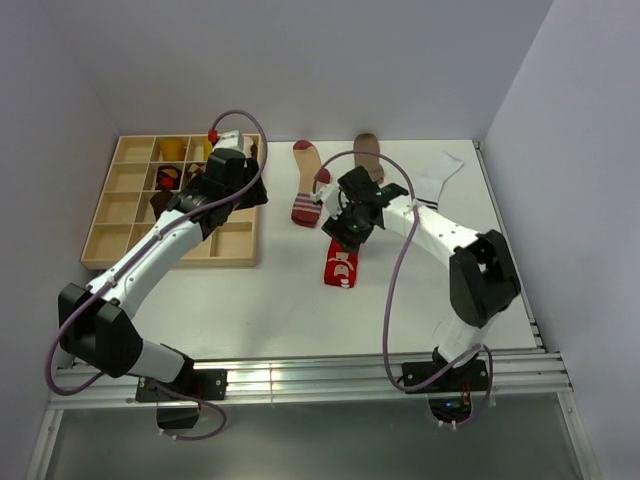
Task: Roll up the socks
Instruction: Move the sock to the center of the board, then roll the sock at the center of the board.
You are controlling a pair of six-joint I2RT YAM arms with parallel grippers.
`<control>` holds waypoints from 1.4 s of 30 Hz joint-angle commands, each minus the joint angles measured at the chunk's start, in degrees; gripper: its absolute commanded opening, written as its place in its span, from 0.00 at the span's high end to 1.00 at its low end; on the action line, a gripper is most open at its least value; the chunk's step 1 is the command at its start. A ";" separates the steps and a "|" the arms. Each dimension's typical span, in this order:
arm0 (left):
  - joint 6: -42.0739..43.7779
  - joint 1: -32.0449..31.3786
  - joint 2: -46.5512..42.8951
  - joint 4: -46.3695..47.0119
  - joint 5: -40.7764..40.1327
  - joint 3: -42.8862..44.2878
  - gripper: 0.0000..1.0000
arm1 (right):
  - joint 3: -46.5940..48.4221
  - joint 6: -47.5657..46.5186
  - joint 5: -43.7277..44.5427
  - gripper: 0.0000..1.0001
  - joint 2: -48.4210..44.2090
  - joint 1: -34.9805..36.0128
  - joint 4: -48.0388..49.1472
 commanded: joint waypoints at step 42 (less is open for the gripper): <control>0.25 -0.68 -8.76 6.64 4.51 -5.46 0.41 | -21.94 -7.66 8.16 0.67 -1.02 13.84 15.40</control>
